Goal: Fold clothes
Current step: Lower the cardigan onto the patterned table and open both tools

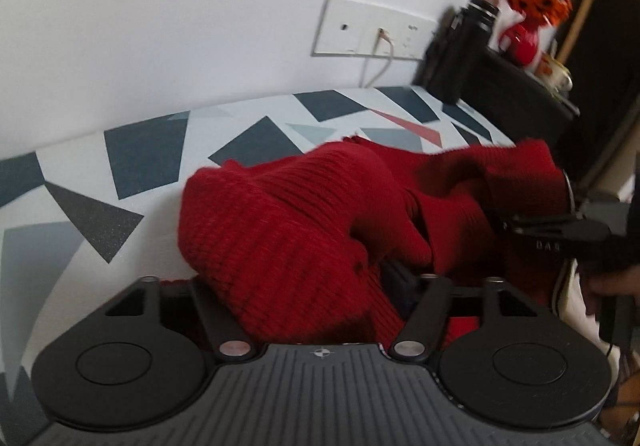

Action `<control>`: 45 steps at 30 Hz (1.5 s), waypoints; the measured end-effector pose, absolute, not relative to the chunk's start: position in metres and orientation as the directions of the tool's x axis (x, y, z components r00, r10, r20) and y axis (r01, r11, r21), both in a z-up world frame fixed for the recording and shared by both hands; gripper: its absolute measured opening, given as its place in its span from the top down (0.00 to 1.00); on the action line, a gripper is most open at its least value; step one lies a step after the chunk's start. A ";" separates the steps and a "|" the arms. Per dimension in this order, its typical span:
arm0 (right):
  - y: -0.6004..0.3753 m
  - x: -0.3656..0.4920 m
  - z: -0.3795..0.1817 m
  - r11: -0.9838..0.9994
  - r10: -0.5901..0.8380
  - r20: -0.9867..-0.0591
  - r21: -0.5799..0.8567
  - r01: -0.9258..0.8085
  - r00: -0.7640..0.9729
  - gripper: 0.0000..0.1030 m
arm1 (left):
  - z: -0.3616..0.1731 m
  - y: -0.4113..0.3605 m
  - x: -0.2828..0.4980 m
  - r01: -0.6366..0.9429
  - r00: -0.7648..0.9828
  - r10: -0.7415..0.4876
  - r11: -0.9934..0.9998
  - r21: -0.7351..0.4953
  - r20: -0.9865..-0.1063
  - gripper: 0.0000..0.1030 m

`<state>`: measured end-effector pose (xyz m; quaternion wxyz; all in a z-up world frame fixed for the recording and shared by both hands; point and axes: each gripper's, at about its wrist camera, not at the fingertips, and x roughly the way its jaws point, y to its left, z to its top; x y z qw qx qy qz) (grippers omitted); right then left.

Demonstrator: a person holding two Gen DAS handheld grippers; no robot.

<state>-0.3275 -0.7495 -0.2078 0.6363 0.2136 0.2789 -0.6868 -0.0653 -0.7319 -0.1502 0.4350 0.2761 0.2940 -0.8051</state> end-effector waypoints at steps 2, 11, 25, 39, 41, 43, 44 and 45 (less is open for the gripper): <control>-0.749 -0.331 -0.196 -0.067 -0.765 -0.633 -0.112 0.991 -0.123 0.04 | -0.141 -0.730 -0.061 0.865 -0.459 -0.540 -0.452 -0.217 -0.705 0.25; -0.666 -0.319 -0.151 -0.011 -0.792 -0.610 0.030 0.999 0.010 0.01 | -0.121 -0.682 -0.050 0.920 -0.358 -0.589 -0.355 -0.166 -0.724 0.06; -0.632 -0.335 -0.196 -0.117 -0.652 -0.754 -0.004 0.993 -0.080 0.01 | -0.174 -0.661 -0.083 0.954 -0.272 -0.374 -0.224 -0.198 -0.887 0.04; -0.621 -0.330 -0.225 -0.135 -0.596 -0.798 -0.007 0.991 -0.087 0.01 | -0.190 -0.656 -0.113 0.956 -0.151 -0.367 -0.291 -0.042 -0.918 0.00; -0.623 -0.329 -0.225 -0.136 -0.587 -0.805 -0.012 0.991 -0.090 0.01 | -0.192 -0.654 -0.115 0.955 -0.142 -0.371 -0.295 -0.028 -0.918 0.00; -0.624 -0.327 -0.225 -0.136 -0.581 -0.808 -0.017 0.991 -0.093 0.01 | -0.192 -0.652 -0.116 0.954 -0.134 -0.377 -0.300 -0.016 -0.917 0.00; -0.624 -0.326 -0.224 -0.137 -0.579 -0.810 -0.018 0.990 -0.095 0.01 | -0.193 -0.650 -0.116 0.953 -0.131 -0.380 -0.303 -0.011 -0.916 0.00; -0.624 -0.325 -0.224 -0.138 -0.578 -0.811 -0.020 0.990 -0.097 0.01 | -0.193 -0.649 -0.117 0.952 -0.128 -0.383 -0.306 -0.005 -0.915 0.00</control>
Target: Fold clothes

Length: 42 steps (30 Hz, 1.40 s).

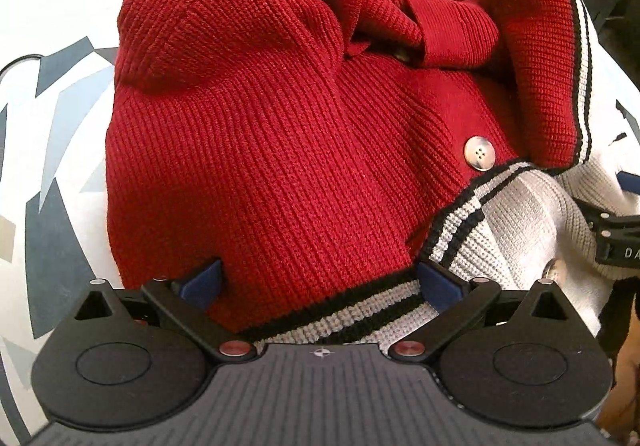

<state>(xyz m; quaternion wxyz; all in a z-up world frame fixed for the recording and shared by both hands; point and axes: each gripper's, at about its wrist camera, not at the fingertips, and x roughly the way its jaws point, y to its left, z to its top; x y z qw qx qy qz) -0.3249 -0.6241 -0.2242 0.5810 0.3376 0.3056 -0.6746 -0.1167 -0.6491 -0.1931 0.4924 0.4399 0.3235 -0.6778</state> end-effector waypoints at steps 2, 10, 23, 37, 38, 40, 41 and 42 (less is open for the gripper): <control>-0.624 -0.324 -0.225 -0.140 -0.578 -0.810 -0.022 0.990 -0.099 0.01 | -0.194 -0.647 -0.117 0.951 -0.125 -0.388 -0.309 0.002 -0.913 0.00; -0.624 -0.321 -0.224 -0.138 -0.574 -0.813 -0.025 0.990 -0.100 0.01 | -0.195 -0.640 -0.117 0.950 -0.111 -0.394 -0.312 0.019 -0.912 0.00; -0.624 -0.316 -0.223 -0.119 -0.560 -0.824 -0.025 0.993 -0.088 0.01 | -0.195 -0.624 -0.112 0.955 -0.101 -0.408 -0.297 0.027 -0.907 0.00; -0.622 -0.312 -0.222 -0.091 -0.559 -0.826 -0.026 0.996 -0.073 0.01 | -0.195 -0.602 -0.104 0.962 -0.084 -0.419 -0.271 0.036 -0.904 0.00; -0.622 -0.312 -0.223 -0.090 -0.560 -0.825 -0.027 0.996 -0.073 0.01 | -0.196 -0.600 -0.103 0.962 -0.084 -0.420 -0.270 0.036 -0.904 0.00; -0.621 -0.312 -0.223 -0.089 -0.562 -0.824 -0.026 0.996 -0.071 0.01 | -0.196 -0.597 -0.102 0.962 -0.083 -0.422 -0.271 0.038 -0.903 0.00; -0.621 -0.312 -0.223 -0.088 -0.562 -0.824 -0.025 0.996 -0.070 0.01 | -0.196 -0.595 -0.102 0.962 -0.083 -0.423 -0.271 0.039 -0.902 0.00; -0.620 -0.311 -0.223 -0.087 -0.562 -0.824 -0.024 0.996 -0.069 0.01 | -0.196 -0.593 -0.102 0.961 -0.082 -0.425 -0.272 0.040 -0.901 0.00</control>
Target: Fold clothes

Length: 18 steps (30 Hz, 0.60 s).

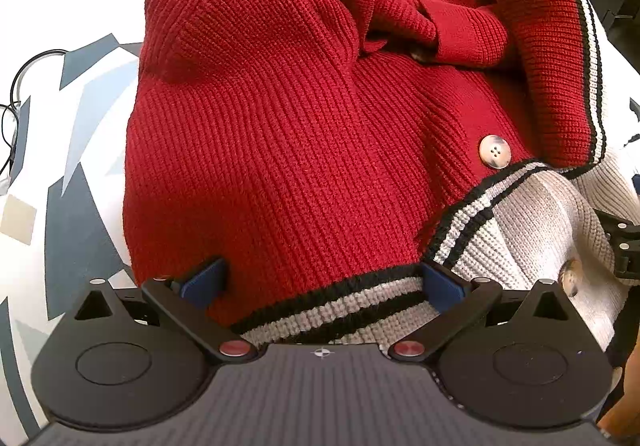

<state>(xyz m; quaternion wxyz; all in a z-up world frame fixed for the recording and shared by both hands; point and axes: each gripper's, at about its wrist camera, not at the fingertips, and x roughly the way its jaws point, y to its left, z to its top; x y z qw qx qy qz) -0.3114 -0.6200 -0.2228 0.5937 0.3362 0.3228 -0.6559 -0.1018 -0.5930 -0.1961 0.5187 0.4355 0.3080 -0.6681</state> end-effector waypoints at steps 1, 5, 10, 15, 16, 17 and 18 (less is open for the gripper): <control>-0.620 -0.311 -0.223 -0.085 -0.560 -0.826 -0.024 0.996 -0.067 0.01 | -0.196 -0.591 -0.101 0.962 -0.082 -0.425 -0.272 0.041 -0.902 0.00; -0.618 -0.309 -0.222 -0.074 -0.550 -0.833 -0.023 0.997 -0.060 0.01 | -0.196 -0.584 -0.099 0.962 -0.077 -0.423 -0.270 0.044 -0.903 0.00; -0.615 -0.305 -0.222 -0.054 -0.540 -0.840 -0.018 0.998 -0.045 0.01 | -0.197 -0.574 -0.091 0.962 -0.075 -0.411 -0.270 0.043 -0.908 0.00; -0.611 -0.303 -0.221 -0.033 -0.534 -0.845 -0.014 0.999 -0.029 0.01 | -0.198 -0.560 -0.086 0.967 -0.066 -0.420 -0.252 0.047 -0.905 0.00; -0.610 -0.303 -0.221 -0.030 -0.533 -0.846 -0.012 0.999 -0.026 0.01 | -0.198 -0.557 -0.085 0.968 -0.063 -0.423 -0.246 0.048 -0.904 0.00; -0.609 -0.303 -0.220 -0.027 -0.532 -0.847 -0.011 1.000 -0.024 0.01 | -0.198 -0.561 -0.084 0.970 -0.059 -0.425 -0.238 0.049 -0.903 0.00; -0.608 -0.302 -0.220 -0.025 -0.529 -0.848 -0.009 1.000 -0.021 0.01 | -0.197 -0.565 -0.083 0.972 -0.055 -0.428 -0.230 0.050 -0.902 0.00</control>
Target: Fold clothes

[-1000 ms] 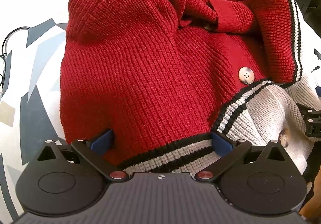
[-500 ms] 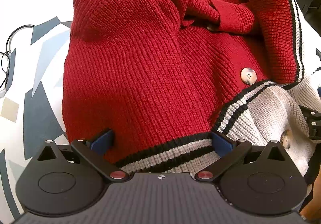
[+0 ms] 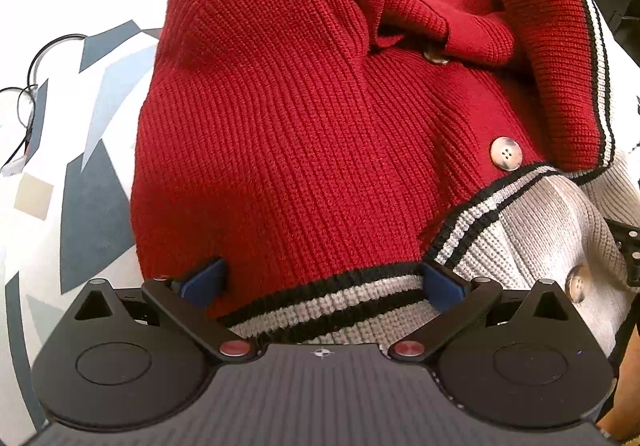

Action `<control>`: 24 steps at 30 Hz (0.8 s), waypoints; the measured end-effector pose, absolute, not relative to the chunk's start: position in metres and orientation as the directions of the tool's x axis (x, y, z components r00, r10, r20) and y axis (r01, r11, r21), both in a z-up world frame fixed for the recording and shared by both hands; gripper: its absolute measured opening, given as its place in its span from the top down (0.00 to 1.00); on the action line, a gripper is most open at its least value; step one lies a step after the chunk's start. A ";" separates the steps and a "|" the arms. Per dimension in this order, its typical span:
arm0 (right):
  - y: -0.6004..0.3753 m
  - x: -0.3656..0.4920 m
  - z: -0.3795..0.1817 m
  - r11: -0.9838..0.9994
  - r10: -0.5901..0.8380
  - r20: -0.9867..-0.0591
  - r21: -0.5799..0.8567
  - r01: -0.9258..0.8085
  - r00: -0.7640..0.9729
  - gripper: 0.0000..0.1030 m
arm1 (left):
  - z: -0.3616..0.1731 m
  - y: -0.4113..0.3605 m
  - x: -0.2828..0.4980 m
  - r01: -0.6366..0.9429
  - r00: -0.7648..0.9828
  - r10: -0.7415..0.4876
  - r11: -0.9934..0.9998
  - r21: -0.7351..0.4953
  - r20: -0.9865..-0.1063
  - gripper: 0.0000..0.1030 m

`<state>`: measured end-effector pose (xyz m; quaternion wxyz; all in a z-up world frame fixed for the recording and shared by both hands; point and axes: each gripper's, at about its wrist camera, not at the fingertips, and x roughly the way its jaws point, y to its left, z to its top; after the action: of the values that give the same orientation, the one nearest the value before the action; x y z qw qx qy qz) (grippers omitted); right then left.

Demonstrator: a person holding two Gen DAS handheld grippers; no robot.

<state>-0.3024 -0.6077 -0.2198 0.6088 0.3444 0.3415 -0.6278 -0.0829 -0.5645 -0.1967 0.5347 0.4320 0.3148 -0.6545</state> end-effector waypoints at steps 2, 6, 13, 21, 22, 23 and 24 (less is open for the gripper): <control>-0.607 -0.302 -0.219 -0.019 -0.525 -0.851 -0.008 1.000 -0.017 0.01 | -0.196 -0.580 -0.075 0.975 -0.049 -0.432 -0.215 0.050 -0.901 0.00; -0.604 -0.303 -0.218 -0.002 -0.520 -0.854 -0.003 1.000 -0.004 0.01 | -0.195 -0.587 -0.077 0.975 -0.060 -0.450 -0.218 0.045 -0.891 0.00; -0.606 -0.315 -0.210 0.055 -0.503 -0.862 0.035 0.998 0.057 0.01 | -0.198 -0.592 -0.083 0.978 -0.025 -0.448 -0.197 0.072 -0.894 0.00; -0.606 -0.351 -0.182 0.041 -0.508 -0.848 0.152 0.988 0.152 0.01 | -0.172 -0.566 -0.074 0.993 -0.049 -0.503 -0.120 0.013 -0.863 0.00; -0.606 -0.355 -0.178 0.042 -0.514 -0.842 0.163 0.986 0.162 0.01 | -0.167 -0.560 -0.071 0.993 -0.058 -0.510 -0.115 0.001 -0.858 0.00; -0.606 -0.359 -0.173 0.045 -0.521 -0.836 0.173 0.984 0.171 0.01 | -0.164 -0.552 -0.069 0.994 -0.071 -0.515 -0.111 -0.016 -0.854 0.00; -0.606 -0.362 -0.168 0.047 -0.529 -0.830 0.182 0.982 0.179 0.01 | -0.162 -0.544 -0.066 0.994 -0.082 -0.517 -0.107 -0.030 -0.852 0.00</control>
<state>-0.3618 -0.6056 -0.1682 0.6621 0.3886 0.2917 -0.5705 -0.0660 -0.5443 -0.1620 0.5774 0.3546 0.3363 -0.6540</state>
